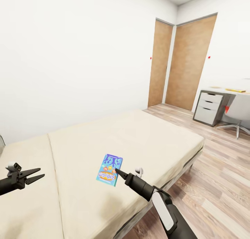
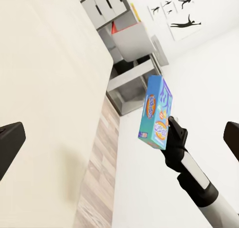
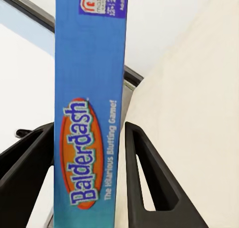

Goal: Put all the toys in the child's room - the three board games (two on the bed and one on the table), the two jigsaw puzzles on the table, and the tennis ball on the table - inside the toy box on the table in the child's room.

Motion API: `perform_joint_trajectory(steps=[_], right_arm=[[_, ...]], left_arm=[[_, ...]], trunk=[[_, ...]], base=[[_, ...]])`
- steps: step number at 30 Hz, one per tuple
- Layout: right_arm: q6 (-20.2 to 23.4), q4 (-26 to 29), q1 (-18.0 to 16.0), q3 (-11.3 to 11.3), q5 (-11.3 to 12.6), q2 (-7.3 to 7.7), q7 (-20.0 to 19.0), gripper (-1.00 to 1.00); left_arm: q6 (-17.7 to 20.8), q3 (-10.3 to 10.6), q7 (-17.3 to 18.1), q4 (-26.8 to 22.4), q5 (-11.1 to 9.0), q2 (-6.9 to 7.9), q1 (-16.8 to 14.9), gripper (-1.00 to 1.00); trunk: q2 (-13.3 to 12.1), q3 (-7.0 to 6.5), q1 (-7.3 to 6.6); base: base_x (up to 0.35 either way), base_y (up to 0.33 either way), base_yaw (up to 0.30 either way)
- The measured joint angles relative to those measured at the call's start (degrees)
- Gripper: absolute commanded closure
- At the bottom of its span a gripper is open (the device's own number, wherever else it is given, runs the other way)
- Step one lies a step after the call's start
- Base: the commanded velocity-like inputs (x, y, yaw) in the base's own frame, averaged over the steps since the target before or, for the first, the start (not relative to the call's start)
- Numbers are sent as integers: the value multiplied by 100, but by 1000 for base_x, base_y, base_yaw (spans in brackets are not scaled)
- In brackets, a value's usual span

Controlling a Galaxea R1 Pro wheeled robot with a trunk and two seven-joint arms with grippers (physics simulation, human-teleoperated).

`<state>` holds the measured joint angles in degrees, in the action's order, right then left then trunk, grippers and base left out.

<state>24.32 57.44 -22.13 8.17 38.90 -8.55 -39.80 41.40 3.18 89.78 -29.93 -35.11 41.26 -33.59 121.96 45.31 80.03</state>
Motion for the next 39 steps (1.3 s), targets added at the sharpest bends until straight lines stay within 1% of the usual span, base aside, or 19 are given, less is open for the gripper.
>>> perform_joint_trajectory(steps=[9, 17, 31, 39], right_arm=[[-1, 3, -3, 19, -28, -16, 2, 100], [-2, 1, -2, 31, -38, -26, 62, 100], [-3, -6, -3, 13, -38, -21, 182, 100], [24, -6, -8, -14, -35, -5, 248, 100]], left_arm=[[-8, 0, 0, 1, -3, -1, -2, -100], [-2, 0, 0, 0, 2, -1, -1, -100], [0, 0, 0, 1, -11, -1, -2, -100], [0, 0, 0, 1, 3, -1, -3, -100]], trunk=[[0, -21, 1], [0, -42, 2], [0, -46, 1], [-320, -189, -174]], base=[[44, -38, 74], [2, -1, 157], [0, 0, 13], [0, 0, 0]])
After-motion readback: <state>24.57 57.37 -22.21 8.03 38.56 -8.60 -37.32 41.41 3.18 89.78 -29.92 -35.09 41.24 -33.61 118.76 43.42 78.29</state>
